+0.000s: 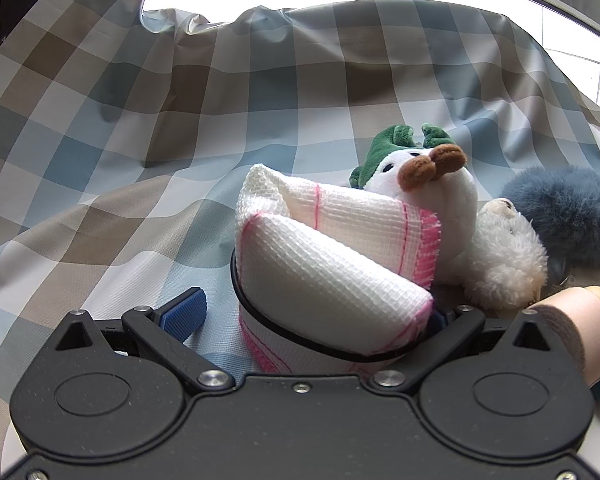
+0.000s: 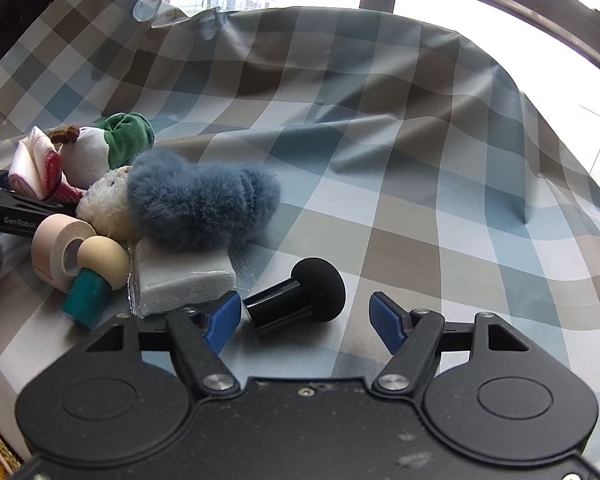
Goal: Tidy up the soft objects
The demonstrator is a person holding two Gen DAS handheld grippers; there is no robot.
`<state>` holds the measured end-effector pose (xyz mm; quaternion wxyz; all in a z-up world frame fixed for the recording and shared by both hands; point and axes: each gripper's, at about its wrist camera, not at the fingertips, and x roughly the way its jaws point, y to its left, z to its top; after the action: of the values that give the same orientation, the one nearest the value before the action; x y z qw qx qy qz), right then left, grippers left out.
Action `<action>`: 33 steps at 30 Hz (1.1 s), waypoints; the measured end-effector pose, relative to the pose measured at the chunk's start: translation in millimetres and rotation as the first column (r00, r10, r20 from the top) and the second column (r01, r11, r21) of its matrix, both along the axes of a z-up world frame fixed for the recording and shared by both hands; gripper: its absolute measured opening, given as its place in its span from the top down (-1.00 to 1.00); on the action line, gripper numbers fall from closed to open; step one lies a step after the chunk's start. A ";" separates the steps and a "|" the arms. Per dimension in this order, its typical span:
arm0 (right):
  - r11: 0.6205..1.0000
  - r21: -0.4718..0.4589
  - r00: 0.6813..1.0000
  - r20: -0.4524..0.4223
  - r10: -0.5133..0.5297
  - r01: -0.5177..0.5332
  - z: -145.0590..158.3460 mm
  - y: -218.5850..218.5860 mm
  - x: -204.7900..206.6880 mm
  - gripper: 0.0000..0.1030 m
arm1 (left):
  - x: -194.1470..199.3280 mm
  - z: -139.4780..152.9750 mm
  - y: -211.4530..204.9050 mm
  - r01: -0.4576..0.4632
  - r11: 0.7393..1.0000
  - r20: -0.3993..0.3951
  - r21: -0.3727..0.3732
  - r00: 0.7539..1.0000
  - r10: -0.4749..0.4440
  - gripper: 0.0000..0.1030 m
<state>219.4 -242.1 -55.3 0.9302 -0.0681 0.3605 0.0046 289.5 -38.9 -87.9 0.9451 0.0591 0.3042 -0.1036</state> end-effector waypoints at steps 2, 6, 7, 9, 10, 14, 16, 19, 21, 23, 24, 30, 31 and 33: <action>1.000 -0.008 1.000 -0.008 -0.005 0.004 -6.5 1.7 7.3 -0.32 | 0.1 0.3 0.0 0.000 1.000 0.000 0.000 1.000 0.000 -0.96; 1.000 -0.004 1.000 -0.003 0.000 0.000 -9.8 5.3 10.4 -0.07 | 0.1 0.3 -0.3 0.000 1.000 0.000 0.000 1.000 0.000 -0.96; 1.000 -0.001 1.000 -0.003 -0.002 0.002 -9.3 6.2 10.5 -0.07 | 0.1 0.2 -0.1 0.000 1.000 0.000 -0.001 1.000 0.000 -0.96; 1.000 -0.008 1.000 -0.002 -0.012 0.012 -9.4 8.4 11.5 -0.08 | 0.1 0.5 -0.1 0.000 1.000 0.000 -0.002 1.000 0.000 -0.96; 1.000 -0.010 1.000 -0.003 -0.016 0.016 -9.1 9.5 11.6 -0.08 | 0.1 0.5 -0.1 0.000 1.000 0.000 -0.001 1.000 0.000 -0.96; 0.997 -0.004 0.997 -0.014 -0.072 0.072 -7.3 14.1 11.7 -0.08 | 0.1 0.3 0.0 0.000 1.000 0.000 -0.002 1.000 0.000 -0.96; 0.991 0.011 0.991 -0.024 -0.130 0.130 -5.5 15.0 10.2 -0.08 | 0.1 0.3 -0.2 0.000 1.000 0.000 -0.001 1.000 0.000 -0.96; 0.972 0.074 0.975 -0.029 -0.222 0.223 -3.1 13.3 2.7 -0.08 | 0.0 0.1 -0.1 0.000 1.000 0.000 -0.002 1.000 0.000 -0.96; 0.958 0.105 0.964 -0.020 -0.266 0.267 -1.5 11.6 -3.5 -0.08 | -0.1 0.1 -0.2 0.000 1.000 0.000 -0.001 1.000 0.000 -0.96; 0.939 0.163 0.953 -0.023 -0.303 0.302 -1.3 6.2 -9.3 -0.08 | -0.1 0.0 -0.1 0.000 1.000 0.000 -0.003 1.000 0.000 -0.96; 0.932 0.188 0.950 -0.026 -0.312 0.311 -1.9 3.5 -11.9 -0.08 | -0.1 0.0 0.0 0.000 1.000 -0.001 -0.004 1.000 0.000 -0.96; 0.924 0.168 0.937 -0.003 -0.349 0.344 -2.9 -0.7 -13.1 -0.09 | -1.4 1.2 3.4 0.015 1.000 0.006 -0.027 1.000 -0.015 -0.64; 0.924 0.169 0.937 -0.001 -0.349 0.344 -2.8 -1.0 -13.0 -0.09 | -2.3 1.5 3.7 0.016 0.999 0.013 -0.029 1.000 -0.015 -0.52; 0.925 0.158 0.937 0.010 -0.350 0.344 -2.2 0.0 -13.2 -0.08 | -4.3 2.3 3.7 0.023 0.999 0.025 -0.032 0.999 -0.022 -0.38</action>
<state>206.2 -242.1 -57.5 0.9255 0.0688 0.3476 -0.1337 285.2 -35.2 -85.6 0.9484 0.0486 0.2903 -0.1183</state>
